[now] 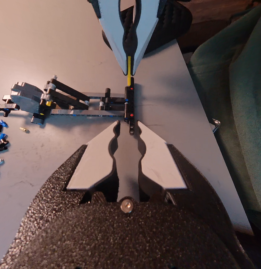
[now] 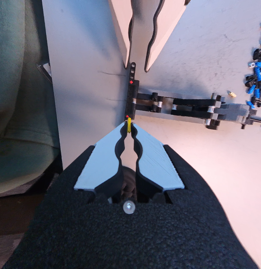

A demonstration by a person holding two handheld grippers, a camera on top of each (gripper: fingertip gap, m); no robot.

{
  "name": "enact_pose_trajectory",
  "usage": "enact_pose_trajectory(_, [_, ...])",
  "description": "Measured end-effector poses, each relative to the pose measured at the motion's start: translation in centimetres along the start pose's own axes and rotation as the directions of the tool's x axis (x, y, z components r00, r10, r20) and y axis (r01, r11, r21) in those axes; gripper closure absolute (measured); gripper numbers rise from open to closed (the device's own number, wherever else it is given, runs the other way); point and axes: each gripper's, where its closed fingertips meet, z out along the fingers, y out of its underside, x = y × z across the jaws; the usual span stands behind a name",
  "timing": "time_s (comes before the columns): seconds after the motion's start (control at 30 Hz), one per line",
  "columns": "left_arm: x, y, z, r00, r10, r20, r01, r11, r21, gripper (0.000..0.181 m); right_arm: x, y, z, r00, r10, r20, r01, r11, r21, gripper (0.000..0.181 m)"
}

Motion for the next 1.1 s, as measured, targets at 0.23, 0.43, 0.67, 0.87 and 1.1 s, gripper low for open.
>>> enact_pose_trajectory(0.23, [0.6, 1.2, 1.0, 0.999, 0.028, -0.015, -0.029, 0.996, -0.084, 0.170, -0.2, -0.3, 0.4, 0.999, -0.011, 0.036, 0.013, 0.998, -0.058, 0.179])
enact_pose_trajectory(0.43, [0.4, 1.3, 1.1, 1.000, 0.013, -0.009, -0.014, 0.996, -0.086, 0.174, -0.2, -0.3, 0.4, 0.994, -0.091, 0.067, 0.100, 0.984, -0.147, 0.179])
enact_pose_trajectory(0.67, [0.4, 1.3, 1.1, 1.000, -0.017, -0.007, 0.016, 0.996, -0.087, 0.175, -0.1, -0.2, 0.5, 0.997, -0.001, 0.079, 0.023, 0.962, -0.274, 0.179])
enact_pose_trajectory(0.87, [0.5, 1.3, 1.1, 0.997, -0.079, -0.001, 0.078, 0.993, -0.091, 0.175, -0.1, 0.0, 0.5, 0.986, 0.157, -0.049, -0.164, 0.925, -0.342, 0.179])
enact_pose_trajectory(1.1, [0.8, 1.2, 1.1, 0.997, -0.075, -0.001, 0.075, 0.992, -0.097, 0.174, -0.1, 0.2, 0.5, 0.957, 0.260, -0.126, -0.287, 0.906, -0.311, 0.179])
